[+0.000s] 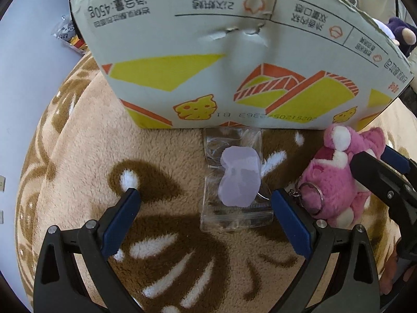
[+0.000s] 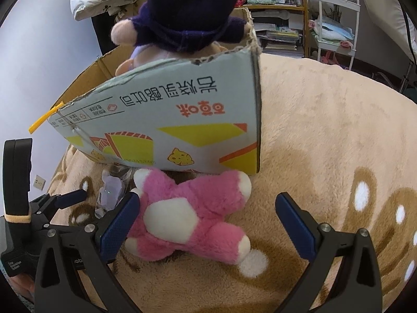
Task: Organize soft objects
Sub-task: 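Reach the left tool to the clear bag while the right tool reaches the pink plush, then close the left tool on the clear bag while the right tool closes on the pink plush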
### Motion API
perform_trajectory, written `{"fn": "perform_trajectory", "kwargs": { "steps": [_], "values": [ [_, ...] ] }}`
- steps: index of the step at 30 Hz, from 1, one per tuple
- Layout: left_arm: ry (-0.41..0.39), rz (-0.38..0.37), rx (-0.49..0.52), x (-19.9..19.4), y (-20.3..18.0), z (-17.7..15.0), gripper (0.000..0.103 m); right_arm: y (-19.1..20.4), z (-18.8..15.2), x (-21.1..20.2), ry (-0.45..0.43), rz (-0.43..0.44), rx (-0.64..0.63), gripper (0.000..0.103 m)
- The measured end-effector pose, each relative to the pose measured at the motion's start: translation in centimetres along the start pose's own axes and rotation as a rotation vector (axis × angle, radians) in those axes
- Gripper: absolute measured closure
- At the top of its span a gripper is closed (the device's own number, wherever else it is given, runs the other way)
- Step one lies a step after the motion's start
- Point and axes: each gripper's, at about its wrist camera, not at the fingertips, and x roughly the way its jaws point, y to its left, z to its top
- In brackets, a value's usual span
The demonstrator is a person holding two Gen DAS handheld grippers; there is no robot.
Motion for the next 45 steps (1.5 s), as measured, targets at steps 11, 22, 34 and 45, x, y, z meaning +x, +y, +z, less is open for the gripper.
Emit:
{"fn": "perform_trajectory", "kwargs": {
  "steps": [11, 22, 34, 45],
  "values": [
    [-0.012, 0.004, 0.021, 0.1, -1.8, 0.5, 0.004, 0.0, -0.1, 0.3, 0.009, 0.014, 0.005, 0.000],
    [-0.020, -0.010, 0.024, 0.3, -2.3, 0.3, 0.012, 0.0, -0.2, 0.5, 0.017, 0.020, 0.008, 0.000],
    [-0.067, 0.000, 0.022, -1.7, -2.5, -0.3, 0.050, 1.4, -0.7, -0.1, 0.032, 0.070, -0.001, 0.031],
    [-0.084, -0.006, 0.015, -3.5, -2.6, -0.4, 0.064, 3.3, -1.5, -2.0, -0.028, -0.008, -0.099, 0.052]
  ]
}}
